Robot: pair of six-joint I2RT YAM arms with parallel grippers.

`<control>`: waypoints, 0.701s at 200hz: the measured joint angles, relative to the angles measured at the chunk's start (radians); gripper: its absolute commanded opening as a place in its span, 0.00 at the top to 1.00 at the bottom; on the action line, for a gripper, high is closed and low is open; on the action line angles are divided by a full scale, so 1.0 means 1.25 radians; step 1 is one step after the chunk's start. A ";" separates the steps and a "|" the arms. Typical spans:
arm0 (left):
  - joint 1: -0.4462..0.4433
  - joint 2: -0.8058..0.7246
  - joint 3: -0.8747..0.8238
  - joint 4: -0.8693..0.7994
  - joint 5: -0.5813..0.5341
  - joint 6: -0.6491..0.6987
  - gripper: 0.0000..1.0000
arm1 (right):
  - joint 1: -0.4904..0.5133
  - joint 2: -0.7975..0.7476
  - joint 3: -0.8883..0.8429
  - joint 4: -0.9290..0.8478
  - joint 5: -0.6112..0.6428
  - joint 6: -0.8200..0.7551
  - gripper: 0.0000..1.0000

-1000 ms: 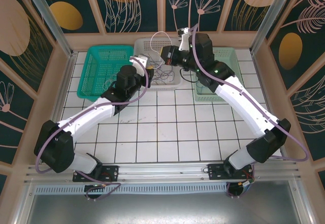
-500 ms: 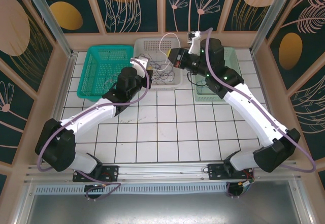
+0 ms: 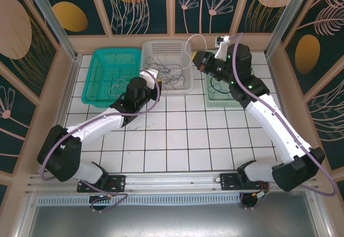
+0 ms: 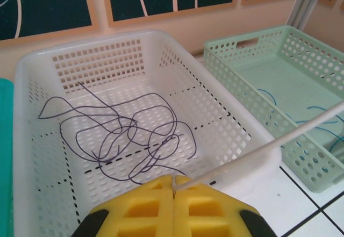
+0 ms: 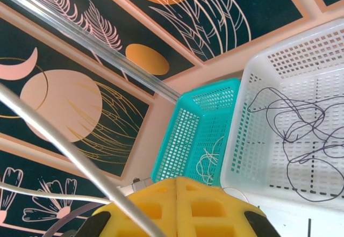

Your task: Untangle the cables

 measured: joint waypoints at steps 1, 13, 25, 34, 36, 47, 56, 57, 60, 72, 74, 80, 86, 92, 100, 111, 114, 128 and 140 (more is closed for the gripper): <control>0.000 0.000 -0.001 0.000 0.002 -0.001 1.00 | 0.000 0.000 -0.001 0.000 0.000 0.000 1.00; 0.000 0.000 -0.006 -0.001 0.010 -0.004 0.99 | -0.005 -0.001 -0.008 0.001 -0.005 0.006 1.00; 0.000 0.000 -0.011 -0.001 0.017 -0.007 0.96 | -0.008 -0.001 -0.015 0.003 -0.008 0.012 1.00; 0.000 0.000 -0.013 -0.001 0.022 -0.010 0.92 | -0.010 -0.001 -0.019 0.005 -0.012 0.015 1.00; 0.000 0.000 -0.014 -0.001 0.023 -0.011 0.92 | -0.010 -0.001 -0.020 0.005 -0.012 0.015 1.00; 0.000 0.000 -0.016 -0.002 0.031 -0.017 0.89 | -0.011 -0.001 -0.024 0.010 -0.017 0.017 1.00; 0.000 0.000 -0.016 -0.007 0.037 -0.021 0.83 | -0.011 -0.001 -0.024 0.014 -0.020 0.018 1.00; 0.000 0.000 -0.016 -0.007 0.037 -0.022 0.81 | -0.011 -0.001 -0.024 0.016 -0.020 0.018 1.00; 0.000 0.000 -0.016 -0.007 0.038 -0.025 0.77 | -0.011 -0.001 -0.024 0.017 -0.021 0.018 1.00; 0.000 -0.002 -0.018 -0.009 0.043 -0.037 0.72 | -0.011 -0.001 -0.024 0.027 -0.027 0.018 1.00; 0.000 -0.004 -0.018 -0.009 0.044 -0.034 0.71 | -0.011 -0.001 -0.024 0.028 -0.027 0.017 1.00; 0.000 -0.009 -0.021 -0.010 0.048 -0.038 0.66 | -0.011 -0.001 -0.024 0.031 -0.027 0.017 1.00; 0.001 -0.017 -0.023 -0.011 0.055 -0.042 0.62 | -0.011 -0.001 -0.024 0.033 -0.027 0.017 1.00; 0.001 -0.025 -0.026 -0.010 0.061 -0.045 0.60 | -0.011 -0.001 -0.024 0.033 -0.027 0.017 1.00; 0.001 -0.039 -0.028 -0.010 0.070 -0.045 0.57 | -0.011 -0.001 -0.024 0.034 -0.027 0.017 1.00; 0.001 -0.056 -0.028 -0.008 0.087 -0.045 0.54 | -0.011 -0.001 -0.024 0.034 -0.027 0.017 1.00; 0.001 -0.061 -0.028 -0.006 0.092 -0.045 0.53 | -0.011 -0.001 -0.024 0.034 -0.027 0.017 1.00; 0.001 -0.085 -0.031 0.009 0.120 -0.045 0.51 | -0.011 -0.001 -0.023 0.034 -0.027 0.017 1.00; 0.001 -0.102 -0.036 0.028 0.144 -0.045 0.49 | -0.011 -0.001 -0.023 0.034 -0.027 0.017 1.00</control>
